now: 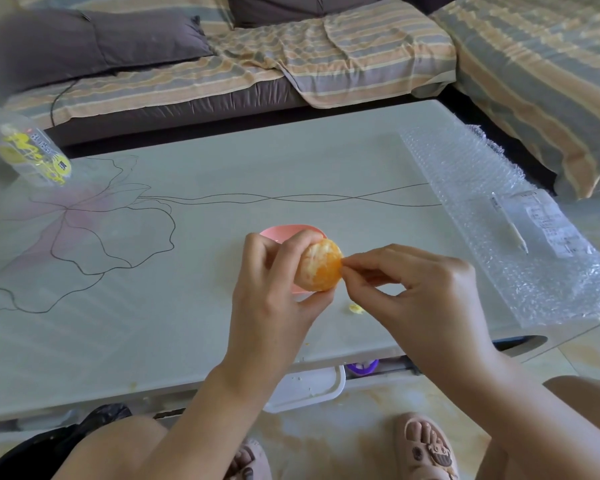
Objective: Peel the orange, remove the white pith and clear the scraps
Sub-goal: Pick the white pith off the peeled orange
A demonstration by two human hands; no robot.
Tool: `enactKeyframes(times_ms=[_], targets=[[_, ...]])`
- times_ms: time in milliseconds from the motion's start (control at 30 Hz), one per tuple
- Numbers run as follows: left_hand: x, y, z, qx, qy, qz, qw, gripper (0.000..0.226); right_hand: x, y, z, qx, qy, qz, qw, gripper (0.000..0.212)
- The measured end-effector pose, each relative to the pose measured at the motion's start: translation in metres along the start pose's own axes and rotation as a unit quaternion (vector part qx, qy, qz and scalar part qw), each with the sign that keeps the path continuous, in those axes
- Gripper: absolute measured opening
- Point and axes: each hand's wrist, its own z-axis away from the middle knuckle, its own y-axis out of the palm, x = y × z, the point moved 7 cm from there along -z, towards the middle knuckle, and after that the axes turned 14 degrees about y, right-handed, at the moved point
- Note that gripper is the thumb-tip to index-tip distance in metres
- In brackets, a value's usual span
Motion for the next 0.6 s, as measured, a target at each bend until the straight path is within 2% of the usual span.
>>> enactKeyframes(times_ms=[133,267,333,367,433,500,600], targets=[[-0.002,0.002,0.0,-0.002,-0.005,0.013,1.0,0.054,-0.003,-0.001,-0.002,-0.003,0.022,0.013,1.0,0.006],[0.002,0.003,0.001,-0.007,-0.051,0.064,0.997,0.054,-0.025,0.004,-0.013,0.02,0.078,0.057,0.995,0.008],[0.009,0.008,0.002,0.002,-0.106,0.144,0.984,0.05,-0.048,0.018,-0.019,0.075,0.122,0.104,0.984,0.01],[0.017,0.013,0.005,0.007,-0.167,0.211,0.963,0.047,-0.06,0.026,-0.02,0.11,0.143,0.127,0.975,0.012],[0.032,0.028,0.02,0.027,-0.323,0.348,0.88,0.045,-0.079,0.044,-0.02,0.168,0.164,0.18,0.955,0.014],[0.039,0.043,0.036,0.039,-0.443,0.461,0.768,0.042,-0.092,0.057,-0.017,0.208,0.179,0.225,0.935,0.014],[0.036,0.055,0.053,0.012,-0.568,0.564,0.599,0.037,-0.102,0.066,-0.012,0.238,0.208,0.232,0.92,0.007]])
